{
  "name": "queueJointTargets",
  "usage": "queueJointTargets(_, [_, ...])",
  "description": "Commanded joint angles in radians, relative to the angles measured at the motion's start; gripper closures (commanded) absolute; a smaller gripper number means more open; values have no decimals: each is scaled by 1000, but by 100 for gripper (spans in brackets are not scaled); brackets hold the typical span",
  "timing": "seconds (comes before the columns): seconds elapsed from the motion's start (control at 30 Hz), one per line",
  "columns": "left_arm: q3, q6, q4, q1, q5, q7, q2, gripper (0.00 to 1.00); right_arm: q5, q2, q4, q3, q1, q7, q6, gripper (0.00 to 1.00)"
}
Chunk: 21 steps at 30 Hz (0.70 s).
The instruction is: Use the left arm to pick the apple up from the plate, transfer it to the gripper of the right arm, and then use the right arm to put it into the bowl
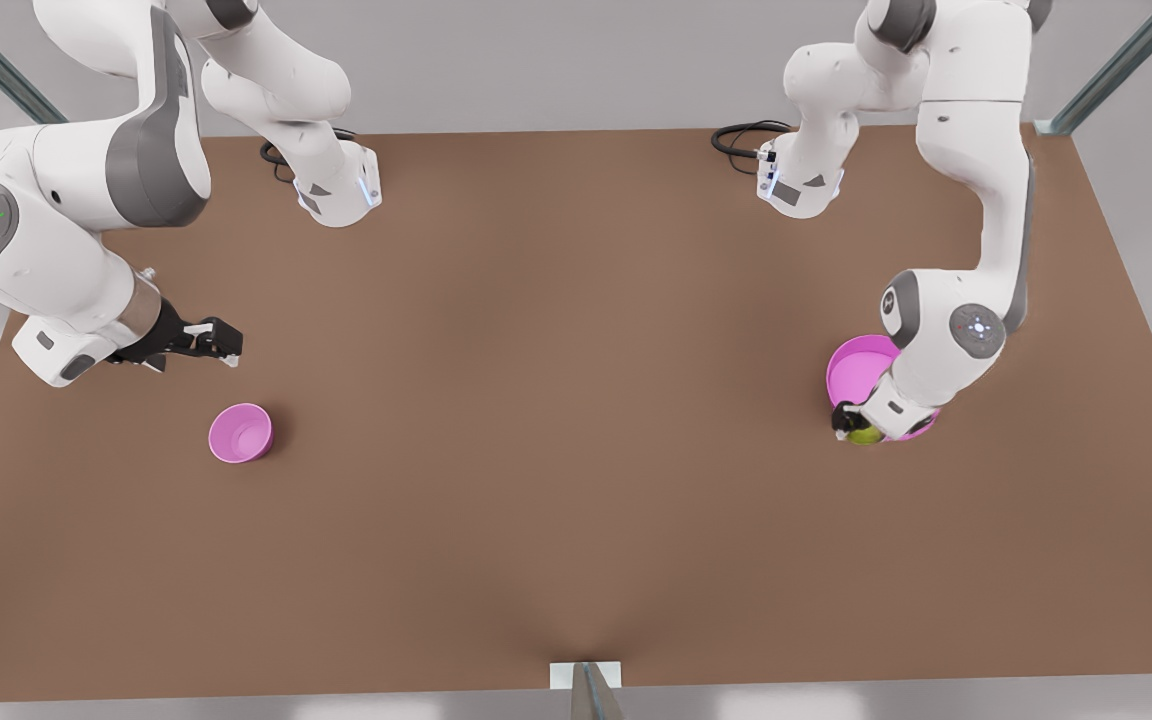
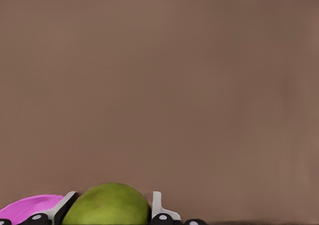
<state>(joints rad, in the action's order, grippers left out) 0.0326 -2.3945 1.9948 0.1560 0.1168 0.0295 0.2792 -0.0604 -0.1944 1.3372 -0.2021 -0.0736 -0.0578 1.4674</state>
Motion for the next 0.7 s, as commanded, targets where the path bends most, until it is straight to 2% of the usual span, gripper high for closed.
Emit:
queueJointTargets(0.0, [-2,182,-50,60,200,-108,0,34,1,1,-1,0,0,0,-1,0])
queueJointTargets(0.1, [-128,199,-131,66,362,-17,12,34,1,1,-1,0,0,0,-1,0])
queueJointTargets(0.17, [-191,215,-237,66,450,154,95,33,1,1,-1,0,0,0,-1,0])
queueJointTargets(0.23, [-232,157,-241,83,580,312,104,33,1,1,-1,0,0,0,-1,0])
queueJointTargets(0.3, [-263,83,-289,106,615,421,161,33,1,1,-1,0,0,0,-1,0])
queueJointTargets(0.5, [-276,-69,-330,195,1167,1274,259,34,4,-8,-1,-2,6,3,21,0])
queueJointTargets(0.57, [-276,-75,-350,208,1253,1470,288,34,5,-29,-4,-57,9,13,48,0])
queueJointTargets(0.67, [-338,-75,-467,206,1391,1723,405,38,7,-40,-16,-166,11,-2,77,0])
